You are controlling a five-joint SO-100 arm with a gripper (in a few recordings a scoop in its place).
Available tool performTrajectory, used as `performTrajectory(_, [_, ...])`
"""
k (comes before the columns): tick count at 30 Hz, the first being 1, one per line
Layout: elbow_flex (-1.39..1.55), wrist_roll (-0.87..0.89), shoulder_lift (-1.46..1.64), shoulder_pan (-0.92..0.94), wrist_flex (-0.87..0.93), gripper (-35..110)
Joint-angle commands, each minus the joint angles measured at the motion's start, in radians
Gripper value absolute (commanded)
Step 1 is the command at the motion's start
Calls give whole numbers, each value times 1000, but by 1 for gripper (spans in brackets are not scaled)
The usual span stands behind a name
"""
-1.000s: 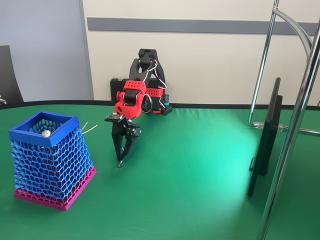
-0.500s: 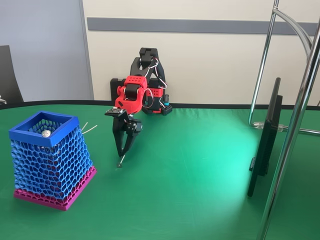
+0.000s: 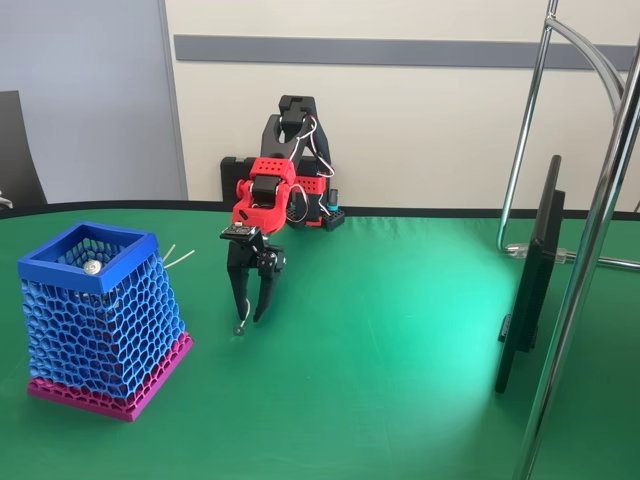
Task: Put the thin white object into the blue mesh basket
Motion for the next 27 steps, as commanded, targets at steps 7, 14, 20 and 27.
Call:
performTrajectory(7, [-58,-35,2,40,18,14])
performTrajectory(14, [-69,-48,-18,46,17,14])
performTrajectory(20, [-67,-48,-32,37,-3,15])
performTrajectory(27, [-60,-57,-41,35,-40,15])
